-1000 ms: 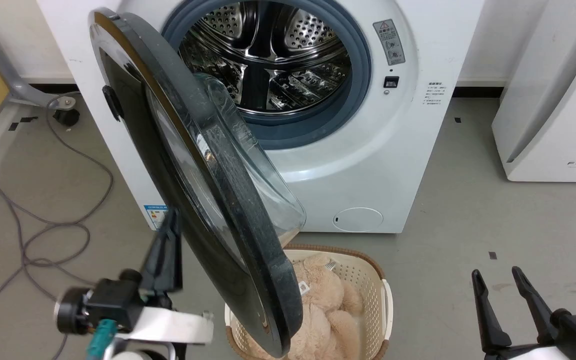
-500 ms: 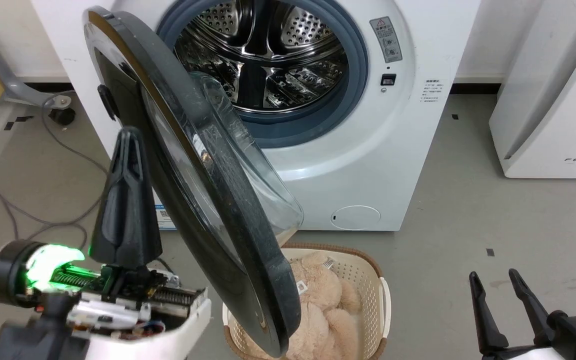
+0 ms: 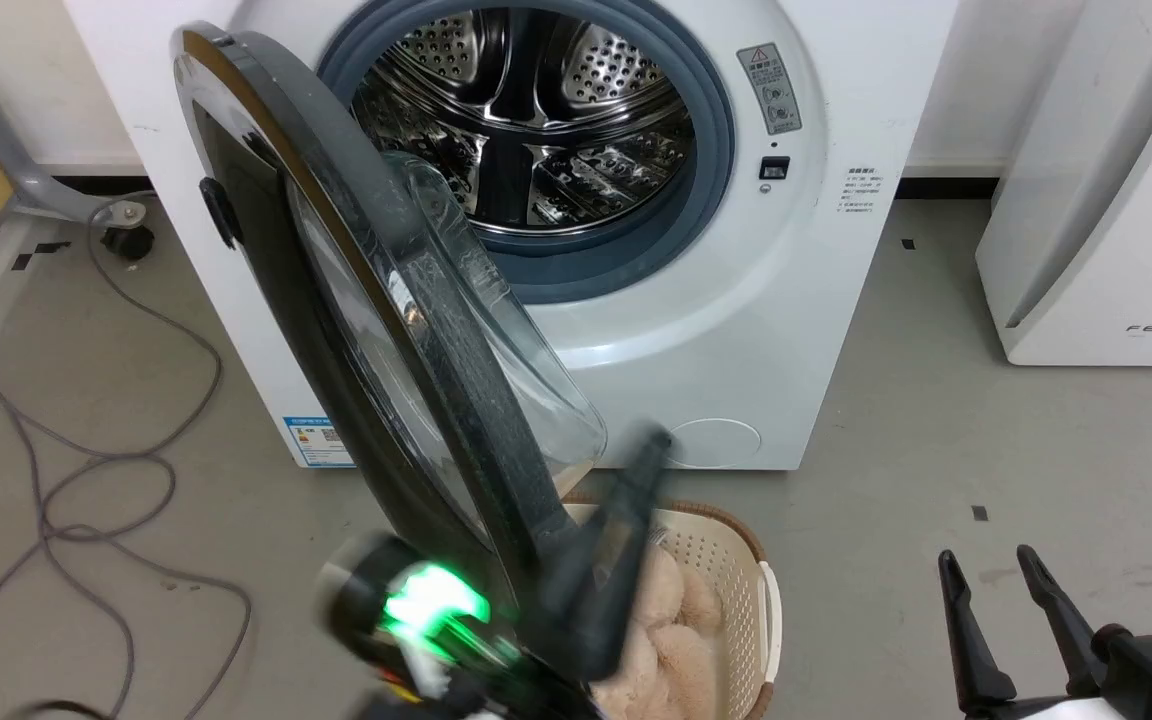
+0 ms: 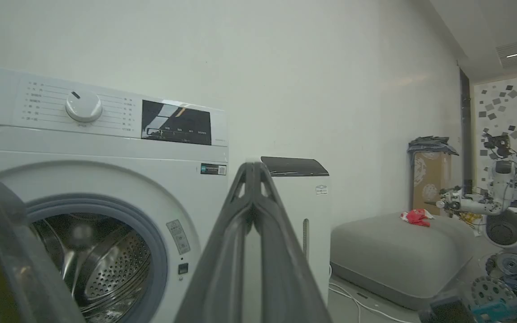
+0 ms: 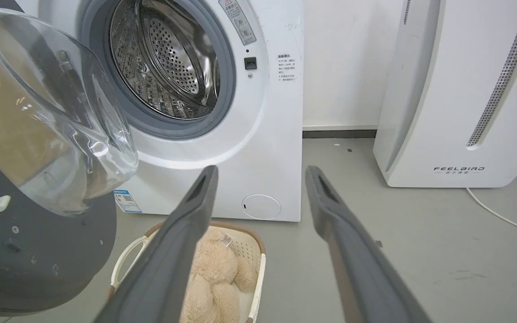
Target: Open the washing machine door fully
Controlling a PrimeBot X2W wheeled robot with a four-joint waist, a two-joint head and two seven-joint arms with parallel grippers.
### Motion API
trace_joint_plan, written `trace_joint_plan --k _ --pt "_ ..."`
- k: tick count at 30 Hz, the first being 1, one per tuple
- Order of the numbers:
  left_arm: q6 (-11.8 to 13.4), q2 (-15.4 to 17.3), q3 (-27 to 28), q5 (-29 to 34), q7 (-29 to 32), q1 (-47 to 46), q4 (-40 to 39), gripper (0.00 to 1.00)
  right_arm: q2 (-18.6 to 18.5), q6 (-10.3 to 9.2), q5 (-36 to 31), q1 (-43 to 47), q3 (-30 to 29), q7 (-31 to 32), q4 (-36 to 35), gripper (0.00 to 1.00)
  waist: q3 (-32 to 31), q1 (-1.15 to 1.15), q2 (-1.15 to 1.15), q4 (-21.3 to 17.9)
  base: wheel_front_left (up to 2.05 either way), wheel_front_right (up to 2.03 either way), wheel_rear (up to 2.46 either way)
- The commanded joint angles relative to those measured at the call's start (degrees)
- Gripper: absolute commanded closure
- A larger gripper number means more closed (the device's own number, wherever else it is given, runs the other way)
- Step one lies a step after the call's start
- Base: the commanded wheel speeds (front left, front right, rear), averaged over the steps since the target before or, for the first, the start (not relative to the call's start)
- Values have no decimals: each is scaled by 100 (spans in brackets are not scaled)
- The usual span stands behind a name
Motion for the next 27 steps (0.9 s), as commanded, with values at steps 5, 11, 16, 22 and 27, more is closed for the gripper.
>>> trace_joint_plan --k 5,11,16,22,27 --pt "-52 11 -611 -299 572 330 678 100 26 3 -8 -74 -6 -7 42 0 -20 0 0 -21 0 0 0" --pt "65 19 -884 -353 1345 486 1463 100 26 3 14 -70 6 -19 80 0 5 0 0 -42 0 0 0" --pt "256 32 -808 -213 1462 377 2060 100 26 3 46 -87 14 -41 128 0 48 0 0 -58 0 0 0" --pt "489 22 -682 -155 1254 -37 2699 100 26 3 70 -129 7 -83 173 0 123 0 0 -42 0 0 0" --pt "769 15 -607 -255 1082 -347 3103 100 26 3 19 -159 16 -127 202 0 133 0 0 -52 0 0 0"
